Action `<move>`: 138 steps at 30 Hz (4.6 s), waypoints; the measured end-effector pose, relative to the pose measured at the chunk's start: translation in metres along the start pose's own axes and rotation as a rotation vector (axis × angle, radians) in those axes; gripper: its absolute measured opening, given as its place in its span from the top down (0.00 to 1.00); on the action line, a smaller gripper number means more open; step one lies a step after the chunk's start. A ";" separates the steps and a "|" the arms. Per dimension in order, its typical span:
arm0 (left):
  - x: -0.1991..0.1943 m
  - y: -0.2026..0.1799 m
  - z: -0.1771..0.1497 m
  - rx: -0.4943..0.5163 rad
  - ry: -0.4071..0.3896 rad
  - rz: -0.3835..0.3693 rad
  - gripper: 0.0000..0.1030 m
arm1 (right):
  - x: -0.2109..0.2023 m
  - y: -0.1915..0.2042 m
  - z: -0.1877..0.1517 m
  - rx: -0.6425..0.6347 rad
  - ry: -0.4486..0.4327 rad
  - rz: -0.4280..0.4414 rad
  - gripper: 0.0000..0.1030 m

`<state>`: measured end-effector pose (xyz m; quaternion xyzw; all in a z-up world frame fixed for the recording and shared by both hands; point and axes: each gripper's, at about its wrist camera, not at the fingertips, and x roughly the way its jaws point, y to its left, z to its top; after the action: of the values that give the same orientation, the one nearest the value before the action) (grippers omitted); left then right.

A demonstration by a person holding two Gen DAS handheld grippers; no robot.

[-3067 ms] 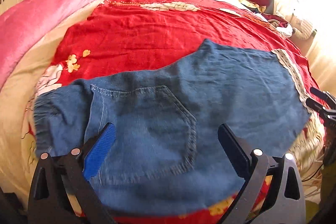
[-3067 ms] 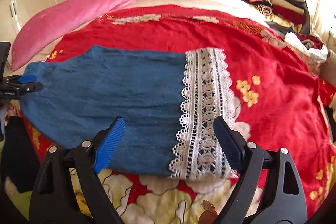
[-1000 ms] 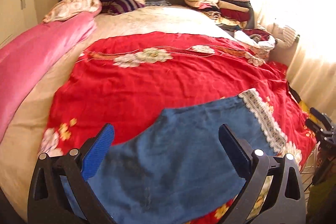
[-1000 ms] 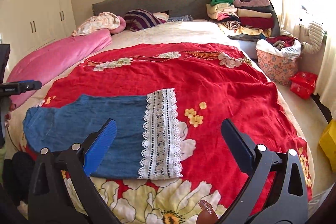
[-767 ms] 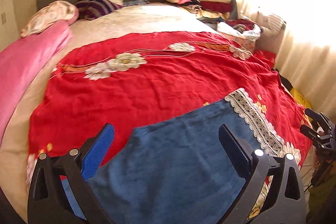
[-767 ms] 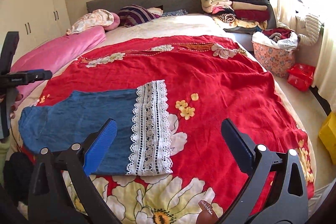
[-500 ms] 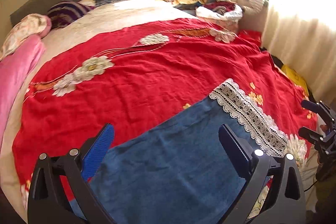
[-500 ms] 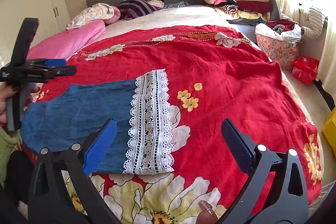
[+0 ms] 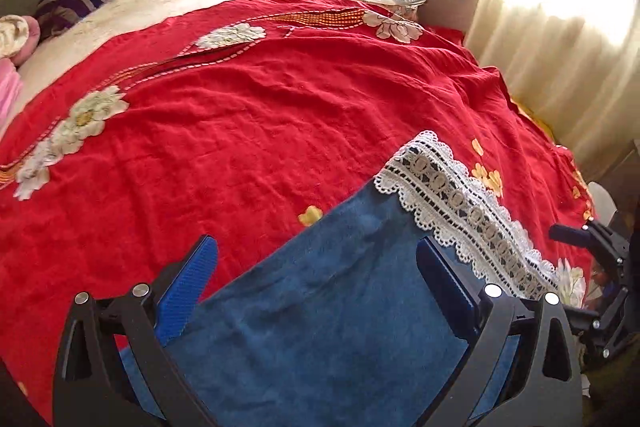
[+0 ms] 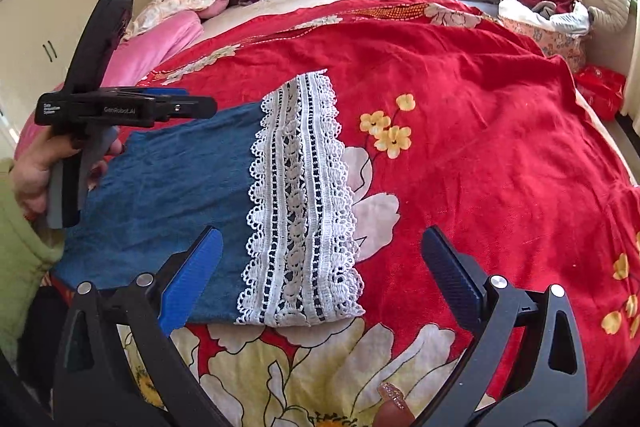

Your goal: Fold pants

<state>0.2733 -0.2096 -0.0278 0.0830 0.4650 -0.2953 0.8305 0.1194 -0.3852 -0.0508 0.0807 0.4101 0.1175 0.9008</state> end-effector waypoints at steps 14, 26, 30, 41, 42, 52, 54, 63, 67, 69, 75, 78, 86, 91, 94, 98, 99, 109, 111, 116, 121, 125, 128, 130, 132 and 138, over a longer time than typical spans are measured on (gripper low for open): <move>0.045 -0.008 -0.001 0.044 0.048 -0.086 0.21 | 0.031 0.003 -0.004 0.013 0.075 0.012 0.16; 0.046 -0.020 -0.006 0.021 0.042 -0.166 0.87 | 0.035 0.020 -0.001 -0.025 0.062 0.156 0.82; 0.036 -0.018 -0.007 0.011 0.023 -0.182 0.92 | 0.026 0.032 0.004 -0.044 0.027 0.191 0.84; -0.048 0.021 -0.023 -0.084 -0.161 -0.219 0.93 | -0.019 0.119 0.022 -0.277 -0.103 0.316 0.84; -0.055 0.029 -0.029 -0.097 -0.172 -0.217 0.93 | -0.020 0.127 0.022 -0.299 -0.103 0.326 0.84; -0.112 0.128 -0.117 -0.422 -0.236 -0.097 0.69 | 0.029 0.224 -0.005 -0.499 0.025 0.361 0.84; -0.131 0.145 -0.138 -0.501 -0.272 -0.080 0.62 | 0.032 0.239 -0.010 -0.537 0.041 0.368 0.84; -0.164 0.180 -0.199 -0.727 -0.389 -0.173 0.48 | 0.048 0.290 -0.044 -0.697 0.106 0.347 0.81; -0.150 0.175 -0.195 -0.700 -0.339 -0.189 0.36 | 0.037 0.294 -0.049 -0.708 0.099 0.394 0.62; -0.144 0.174 -0.194 -0.685 -0.312 -0.174 0.36 | 0.023 0.288 -0.044 -0.688 0.080 0.434 0.53; -0.128 0.174 -0.190 -0.684 -0.242 -0.171 0.36 | 0.016 0.235 0.008 -0.525 -0.024 0.314 0.42; -0.123 0.169 -0.186 -0.668 -0.211 -0.166 0.36 | 0.040 0.198 0.037 -0.393 0.018 0.241 0.42; -0.106 0.159 -0.178 -0.672 -0.201 -0.142 0.70 | 0.106 0.161 0.092 -0.239 0.089 0.242 0.42; -0.115 0.151 -0.170 -0.655 -0.229 -0.157 0.84 | 0.156 0.157 0.096 -0.230 0.237 0.326 0.83; -0.122 0.141 -0.160 -0.586 -0.239 -0.110 0.84 | 0.144 0.159 0.088 -0.256 0.173 0.353 0.92; -0.112 0.143 -0.158 -0.571 -0.208 -0.057 0.84 | 0.136 0.155 0.088 -0.237 0.110 0.328 0.91; -0.107 0.143 -0.159 -0.573 -0.191 -0.038 0.84 | 0.139 0.157 0.086 -0.252 0.114 0.301 0.89; -0.128 0.141 -0.177 -0.556 -0.188 0.040 0.65 | 0.112 0.157 0.079 -0.332 0.036 0.197 0.46; -0.138 0.136 -0.182 -0.549 -0.197 0.056 0.57 | 0.097 0.153 0.074 -0.337 0.013 0.193 0.41; -0.161 0.120 -0.194 -0.524 -0.215 0.136 0.32 | 0.070 0.151 0.059 -0.348 -0.007 0.194 0.27; -0.179 0.107 -0.211 -0.552 -0.231 0.175 0.21 | 0.051 0.151 0.045 -0.363 -0.015 0.173 0.20; -0.190 0.096 -0.220 -0.562 -0.243 0.184 0.10 | 0.040 0.155 0.036 -0.381 -0.014 0.175 0.18; -0.195 0.086 -0.228 -0.560 -0.253 0.160 0.10 | 0.031 0.158 0.028 -0.404 -0.016 0.171 0.17; -0.197 0.078 -0.233 -0.562 -0.254 0.153 0.10 | 0.026 0.158 0.024 -0.409 -0.021 0.177 0.17; -0.197 0.072 -0.237 -0.563 -0.249 0.144 0.10 | 0.022 0.159 0.020 -0.415 -0.019 0.182 0.16; -0.192 0.050 -0.246 -0.541 -0.193 0.123 0.10 | 0.012 0.164 0.006 -0.464 -0.015 0.165 0.15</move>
<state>0.0481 0.0114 -0.0132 -0.1420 0.4397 -0.1162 0.8792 0.1080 -0.2251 -0.0158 -0.0945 0.3574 0.2810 0.8857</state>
